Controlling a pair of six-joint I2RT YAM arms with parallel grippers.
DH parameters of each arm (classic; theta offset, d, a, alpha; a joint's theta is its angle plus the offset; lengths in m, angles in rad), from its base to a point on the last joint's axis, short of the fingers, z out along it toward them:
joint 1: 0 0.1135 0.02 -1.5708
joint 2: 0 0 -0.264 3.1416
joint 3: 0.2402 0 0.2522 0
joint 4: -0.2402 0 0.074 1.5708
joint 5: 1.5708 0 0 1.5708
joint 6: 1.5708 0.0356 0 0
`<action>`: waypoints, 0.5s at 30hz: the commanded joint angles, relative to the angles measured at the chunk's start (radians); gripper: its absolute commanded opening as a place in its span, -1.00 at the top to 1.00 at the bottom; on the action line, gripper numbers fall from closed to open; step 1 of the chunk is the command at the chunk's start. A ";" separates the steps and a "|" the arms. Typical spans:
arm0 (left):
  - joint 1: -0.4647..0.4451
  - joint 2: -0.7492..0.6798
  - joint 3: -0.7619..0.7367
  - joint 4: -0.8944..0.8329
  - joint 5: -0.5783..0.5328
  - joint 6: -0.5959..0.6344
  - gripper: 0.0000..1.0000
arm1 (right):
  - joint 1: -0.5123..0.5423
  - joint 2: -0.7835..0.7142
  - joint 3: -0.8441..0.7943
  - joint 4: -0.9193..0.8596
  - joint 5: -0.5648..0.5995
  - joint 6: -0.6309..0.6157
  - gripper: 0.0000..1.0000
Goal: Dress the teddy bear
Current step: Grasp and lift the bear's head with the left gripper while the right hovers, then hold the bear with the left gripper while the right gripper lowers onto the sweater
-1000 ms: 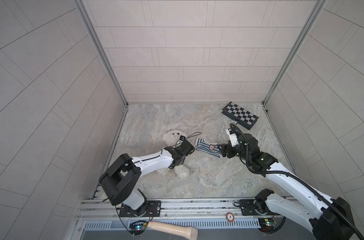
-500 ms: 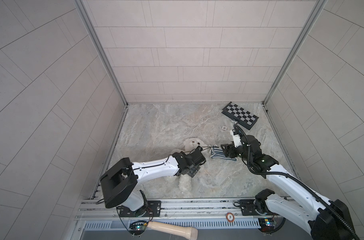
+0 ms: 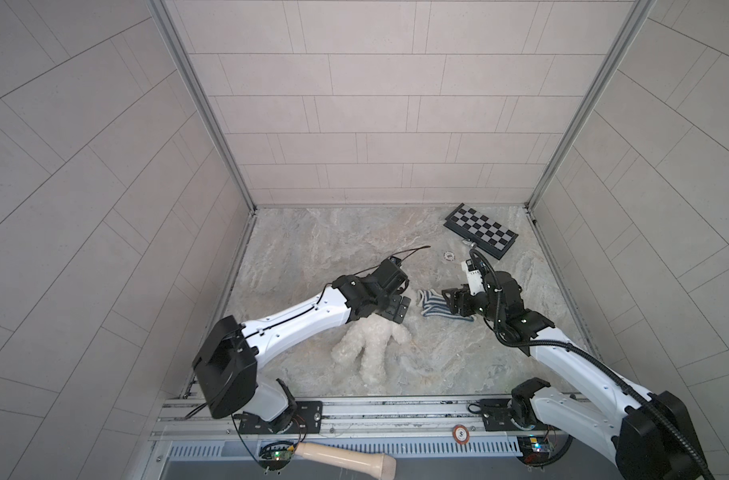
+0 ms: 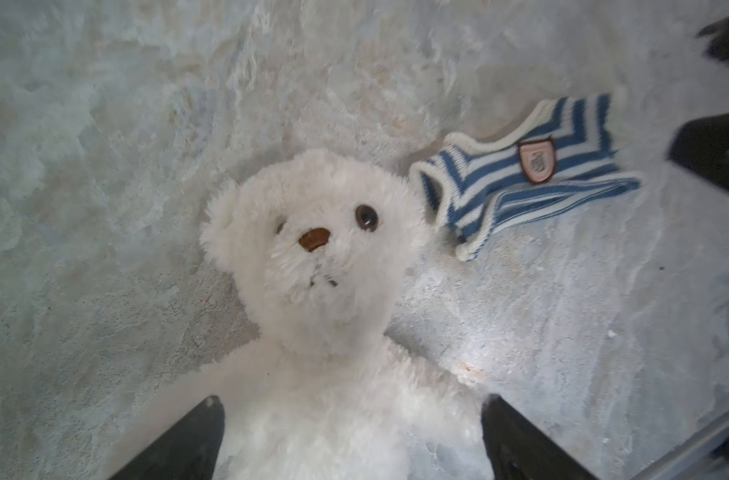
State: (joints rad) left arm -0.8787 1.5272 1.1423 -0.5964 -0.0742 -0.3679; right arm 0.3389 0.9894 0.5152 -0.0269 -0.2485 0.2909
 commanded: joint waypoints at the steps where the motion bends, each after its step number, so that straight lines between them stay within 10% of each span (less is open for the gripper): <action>1: 0.011 0.064 0.025 -0.035 0.041 0.028 -0.99 | -0.010 -0.014 -0.014 0.027 -0.012 0.009 -0.62; 15: 0.028 0.288 0.101 -0.025 -0.049 0.081 -0.77 | -0.017 0.069 -0.016 0.104 -0.047 0.030 -0.62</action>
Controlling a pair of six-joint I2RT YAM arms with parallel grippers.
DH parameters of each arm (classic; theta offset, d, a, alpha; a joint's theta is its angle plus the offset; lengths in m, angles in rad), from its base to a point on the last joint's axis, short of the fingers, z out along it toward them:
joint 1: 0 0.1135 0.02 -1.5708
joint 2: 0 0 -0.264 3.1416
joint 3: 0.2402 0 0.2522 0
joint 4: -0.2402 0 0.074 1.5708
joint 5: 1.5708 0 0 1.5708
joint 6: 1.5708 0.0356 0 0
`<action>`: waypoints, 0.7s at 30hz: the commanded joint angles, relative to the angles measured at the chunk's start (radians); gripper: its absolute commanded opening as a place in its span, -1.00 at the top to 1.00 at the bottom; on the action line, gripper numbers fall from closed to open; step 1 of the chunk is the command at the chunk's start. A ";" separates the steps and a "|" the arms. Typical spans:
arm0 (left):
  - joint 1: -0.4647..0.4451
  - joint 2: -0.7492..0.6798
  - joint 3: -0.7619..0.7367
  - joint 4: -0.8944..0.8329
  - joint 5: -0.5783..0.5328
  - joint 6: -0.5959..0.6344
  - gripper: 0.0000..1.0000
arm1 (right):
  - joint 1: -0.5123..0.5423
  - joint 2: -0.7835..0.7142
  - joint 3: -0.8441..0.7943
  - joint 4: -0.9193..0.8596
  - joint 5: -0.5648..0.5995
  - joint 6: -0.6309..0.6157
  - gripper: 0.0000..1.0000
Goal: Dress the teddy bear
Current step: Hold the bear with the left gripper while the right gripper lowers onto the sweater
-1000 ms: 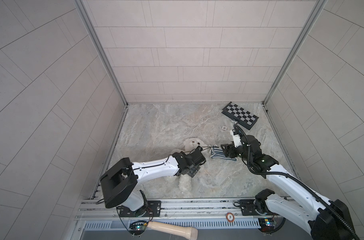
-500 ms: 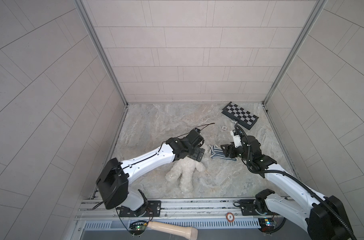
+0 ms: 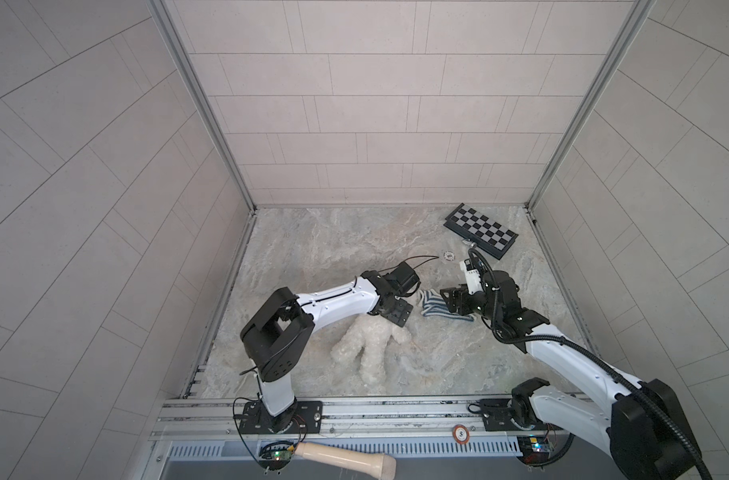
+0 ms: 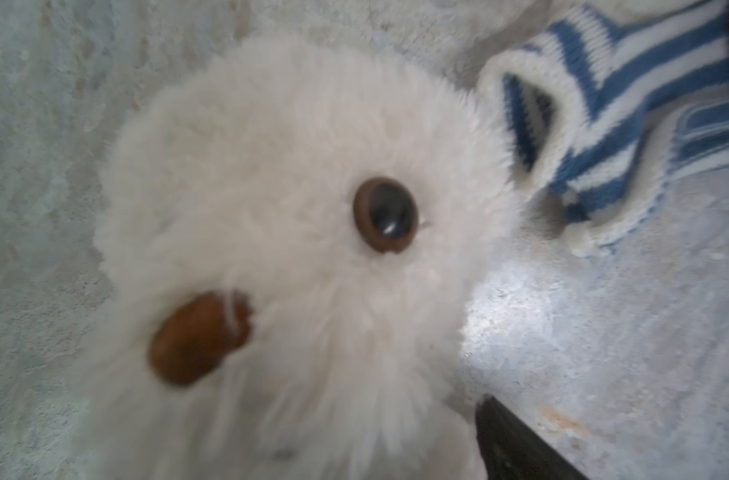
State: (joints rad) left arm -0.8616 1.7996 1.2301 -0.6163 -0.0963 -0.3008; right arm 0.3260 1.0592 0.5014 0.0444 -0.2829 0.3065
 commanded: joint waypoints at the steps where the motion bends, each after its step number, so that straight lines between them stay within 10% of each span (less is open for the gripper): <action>1: 0.016 0.016 0.006 0.000 -0.026 0.014 -0.69 | -0.003 0.001 0.000 0.023 -0.012 0.012 -0.62; 11: 0.038 -0.057 -0.105 0.153 -0.002 0.038 0.06 | 0.002 0.069 -0.013 0.079 -0.082 0.079 -0.60; 21: 0.039 -0.122 -0.151 0.179 -0.014 0.091 0.30 | 0.029 0.006 0.025 -0.109 0.002 0.079 -0.58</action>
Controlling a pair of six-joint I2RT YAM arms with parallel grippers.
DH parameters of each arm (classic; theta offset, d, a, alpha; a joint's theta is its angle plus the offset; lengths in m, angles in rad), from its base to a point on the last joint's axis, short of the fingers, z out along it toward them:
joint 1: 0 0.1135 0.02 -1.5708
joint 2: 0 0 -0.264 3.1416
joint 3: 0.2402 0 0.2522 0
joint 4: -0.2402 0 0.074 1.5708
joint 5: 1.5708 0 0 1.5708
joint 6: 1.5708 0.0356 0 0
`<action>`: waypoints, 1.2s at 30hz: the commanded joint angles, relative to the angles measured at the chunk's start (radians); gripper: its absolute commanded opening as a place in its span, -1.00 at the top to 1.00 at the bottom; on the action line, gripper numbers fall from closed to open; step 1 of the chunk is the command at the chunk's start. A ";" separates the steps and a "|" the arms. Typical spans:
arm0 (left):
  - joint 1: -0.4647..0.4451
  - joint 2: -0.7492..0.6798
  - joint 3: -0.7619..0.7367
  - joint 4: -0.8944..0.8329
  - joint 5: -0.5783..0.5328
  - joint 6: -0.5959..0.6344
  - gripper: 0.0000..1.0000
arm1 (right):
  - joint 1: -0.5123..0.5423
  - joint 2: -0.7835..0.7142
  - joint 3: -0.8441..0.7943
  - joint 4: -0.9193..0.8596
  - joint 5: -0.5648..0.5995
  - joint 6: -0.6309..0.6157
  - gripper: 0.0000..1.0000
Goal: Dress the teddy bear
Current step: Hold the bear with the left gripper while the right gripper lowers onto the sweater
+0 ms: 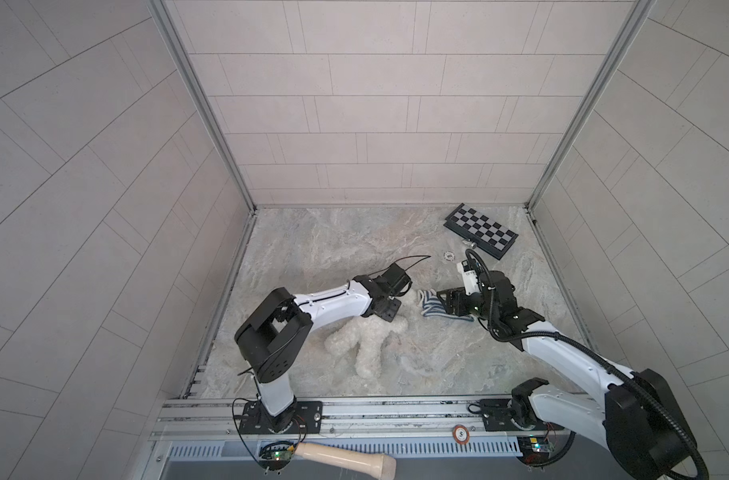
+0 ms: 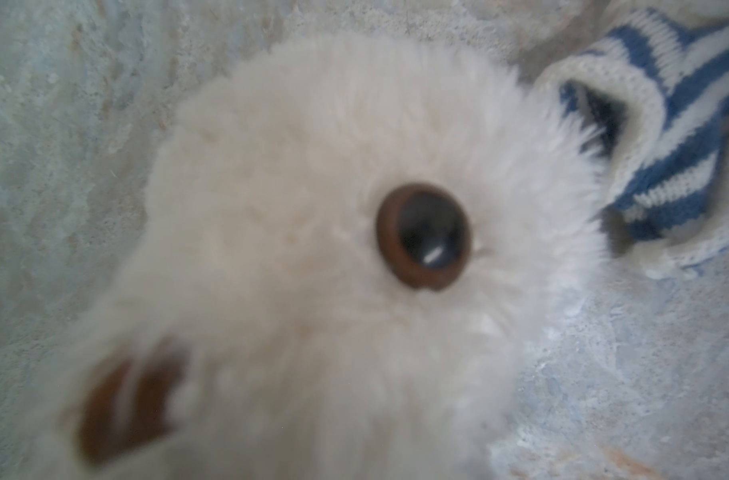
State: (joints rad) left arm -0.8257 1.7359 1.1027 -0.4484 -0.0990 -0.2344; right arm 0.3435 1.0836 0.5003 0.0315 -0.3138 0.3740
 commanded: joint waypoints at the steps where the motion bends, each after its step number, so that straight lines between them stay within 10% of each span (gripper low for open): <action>1: 0.003 -0.086 -0.033 0.014 -0.013 0.021 0.32 | 0.018 -0.018 0.045 -0.136 0.038 0.009 -0.57; 10: 0.028 -0.251 -0.166 0.109 0.057 -0.055 0.61 | 0.050 0.033 0.233 -0.460 0.151 -0.064 -0.55; 23: 0.098 -0.403 -0.219 0.127 0.123 -0.110 0.60 | 0.082 0.478 0.576 -0.828 0.128 -0.329 -0.37; 36: 0.139 -0.476 -0.217 0.048 0.099 -0.138 0.54 | 0.147 0.675 0.634 -0.704 0.094 -0.342 -0.15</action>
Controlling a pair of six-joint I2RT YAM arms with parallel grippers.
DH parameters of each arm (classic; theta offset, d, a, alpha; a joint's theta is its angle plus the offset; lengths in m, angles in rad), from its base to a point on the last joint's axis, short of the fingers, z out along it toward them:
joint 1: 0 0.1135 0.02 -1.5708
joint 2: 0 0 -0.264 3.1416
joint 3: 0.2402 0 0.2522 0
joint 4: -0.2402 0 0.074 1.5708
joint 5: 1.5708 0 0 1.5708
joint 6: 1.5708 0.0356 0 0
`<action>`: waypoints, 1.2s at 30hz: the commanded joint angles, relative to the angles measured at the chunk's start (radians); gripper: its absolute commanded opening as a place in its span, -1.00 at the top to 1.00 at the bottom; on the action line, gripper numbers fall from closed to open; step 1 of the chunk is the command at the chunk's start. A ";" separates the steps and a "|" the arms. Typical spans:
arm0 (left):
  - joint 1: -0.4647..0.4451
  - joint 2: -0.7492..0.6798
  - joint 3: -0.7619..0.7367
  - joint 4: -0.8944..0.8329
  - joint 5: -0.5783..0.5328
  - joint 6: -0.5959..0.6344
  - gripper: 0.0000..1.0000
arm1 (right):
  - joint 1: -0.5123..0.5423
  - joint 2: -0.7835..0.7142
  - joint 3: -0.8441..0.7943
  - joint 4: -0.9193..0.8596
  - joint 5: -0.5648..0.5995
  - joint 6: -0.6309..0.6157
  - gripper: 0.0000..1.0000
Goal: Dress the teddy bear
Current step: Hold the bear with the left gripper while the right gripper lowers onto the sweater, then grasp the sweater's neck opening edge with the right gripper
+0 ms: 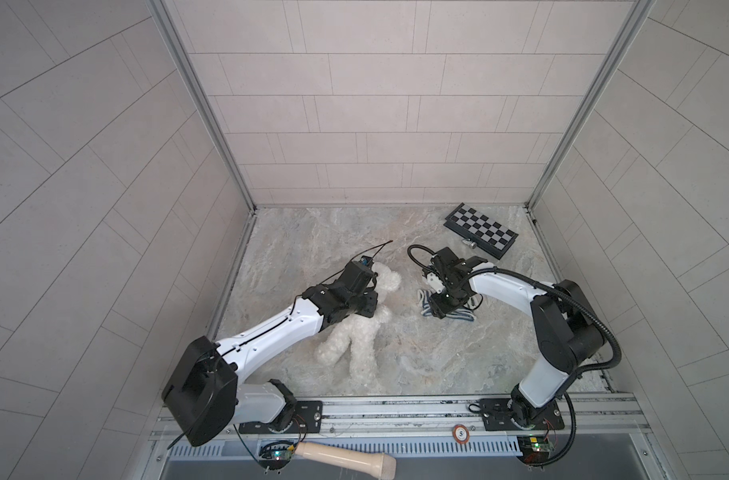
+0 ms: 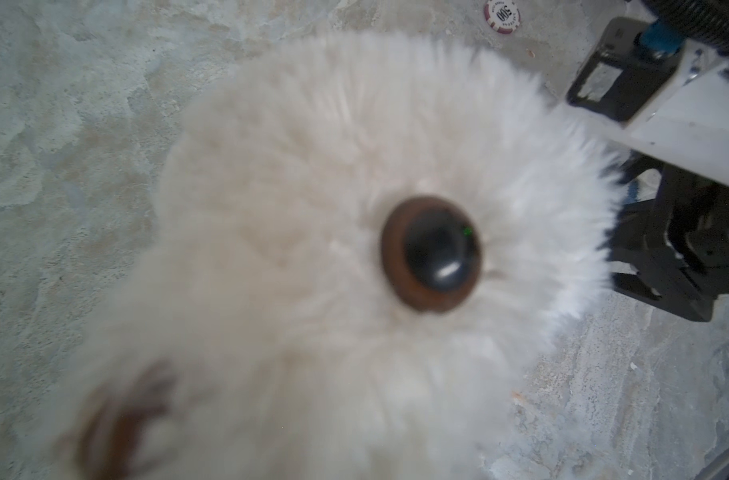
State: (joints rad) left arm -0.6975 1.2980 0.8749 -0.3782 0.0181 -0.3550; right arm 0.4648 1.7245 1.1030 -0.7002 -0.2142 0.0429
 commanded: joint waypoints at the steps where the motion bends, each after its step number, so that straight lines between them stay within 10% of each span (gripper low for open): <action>1: 0.013 -0.045 0.005 -0.024 -0.018 -0.020 0.54 | 0.034 0.048 0.041 0.039 0.000 -0.004 -0.14; 18: 0.035 -0.146 -0.041 -0.072 -0.039 -0.011 0.54 | 0.076 0.191 0.237 0.259 0.023 0.226 0.01; 36: 0.035 -0.131 -0.077 -0.053 -0.023 0.001 0.57 | 0.054 0.079 0.139 0.088 0.056 0.106 0.37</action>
State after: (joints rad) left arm -0.6678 1.1706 0.8062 -0.4458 -0.0032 -0.3656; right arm 0.5251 1.7699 1.2182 -0.5591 -0.1734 0.1795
